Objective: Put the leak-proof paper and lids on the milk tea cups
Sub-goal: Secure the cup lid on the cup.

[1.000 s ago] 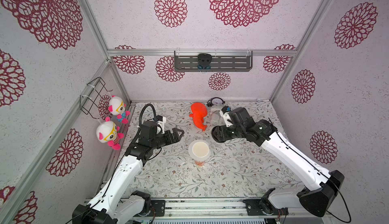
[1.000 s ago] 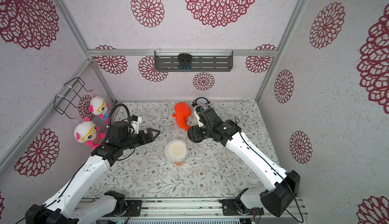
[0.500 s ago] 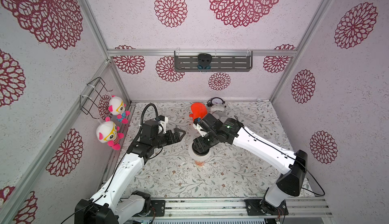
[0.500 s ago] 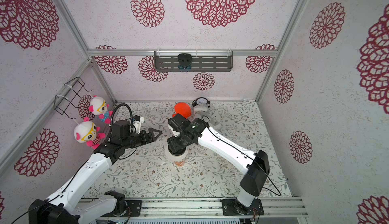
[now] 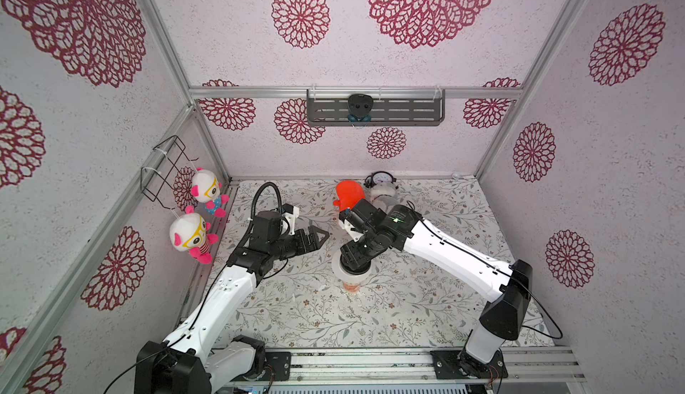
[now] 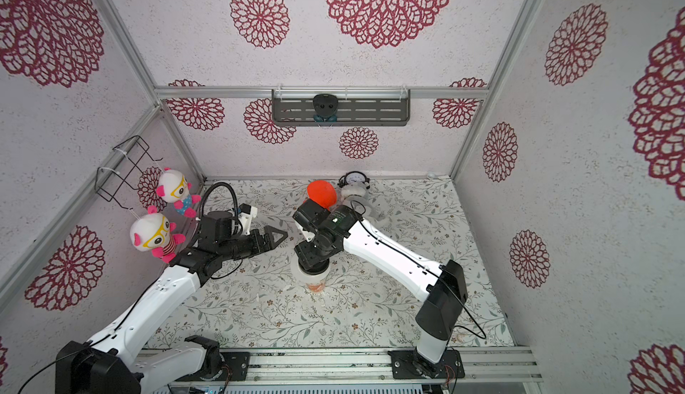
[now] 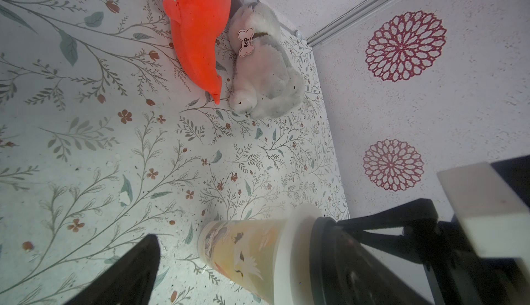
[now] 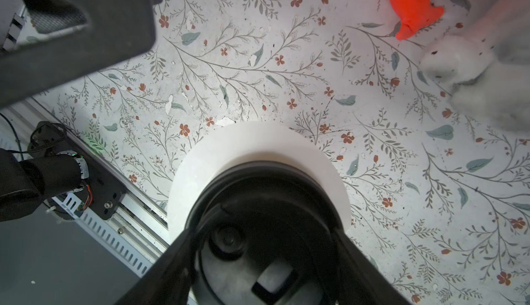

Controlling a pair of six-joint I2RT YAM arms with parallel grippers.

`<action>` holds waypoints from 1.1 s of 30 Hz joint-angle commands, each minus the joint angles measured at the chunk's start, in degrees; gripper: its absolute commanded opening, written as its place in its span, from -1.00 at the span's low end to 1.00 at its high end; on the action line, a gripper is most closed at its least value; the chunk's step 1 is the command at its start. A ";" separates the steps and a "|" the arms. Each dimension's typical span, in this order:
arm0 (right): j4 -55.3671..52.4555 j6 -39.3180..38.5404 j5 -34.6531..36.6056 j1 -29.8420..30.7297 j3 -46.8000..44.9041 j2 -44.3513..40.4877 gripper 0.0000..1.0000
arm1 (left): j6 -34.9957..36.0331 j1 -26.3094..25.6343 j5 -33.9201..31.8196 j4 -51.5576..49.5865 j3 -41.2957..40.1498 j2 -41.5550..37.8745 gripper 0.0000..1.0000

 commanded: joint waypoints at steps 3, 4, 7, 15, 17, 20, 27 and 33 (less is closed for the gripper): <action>-1.32 -1.97 0.11 0.25 2.17 0.60 0.03 | 1.34 0.31 1.43 2.10 1.43 0.36 0.95; -1.14 -1.97 0.07 0.29 2.11 0.62 0.03 | 1.39 0.27 1.47 2.04 1.43 0.45 0.95; -0.85 -2.22 -0.10 0.24 2.06 0.79 0.03 | 1.40 0.19 1.87 2.39 1.43 0.79 0.96; 0.23 -2.40 -0.28 0.21 0.85 0.89 0.04 | 1.23 0.02 2.84 3.04 1.25 1.66 0.95; 0.49 -2.37 -0.27 0.26 0.73 0.71 0.04 | 1.22 -0.10 2.98 3.11 1.34 1.85 0.96; -0.32 -2.70 0.91 0.24 1.64 0.45 0.04 | 1.26 -0.16 3.15 3.09 1.34 1.85 0.95; -2.83 -3.26 3.73 0.26 3.77 -0.12 0.05 | 1.33 -0.15 3.27 3.00 1.34 1.51 0.95; -1.02 -3.45 2.29 0.90 3.45 -0.36 0.05 | 1.49 -0.16 3.15 2.82 1.40 1.46 0.95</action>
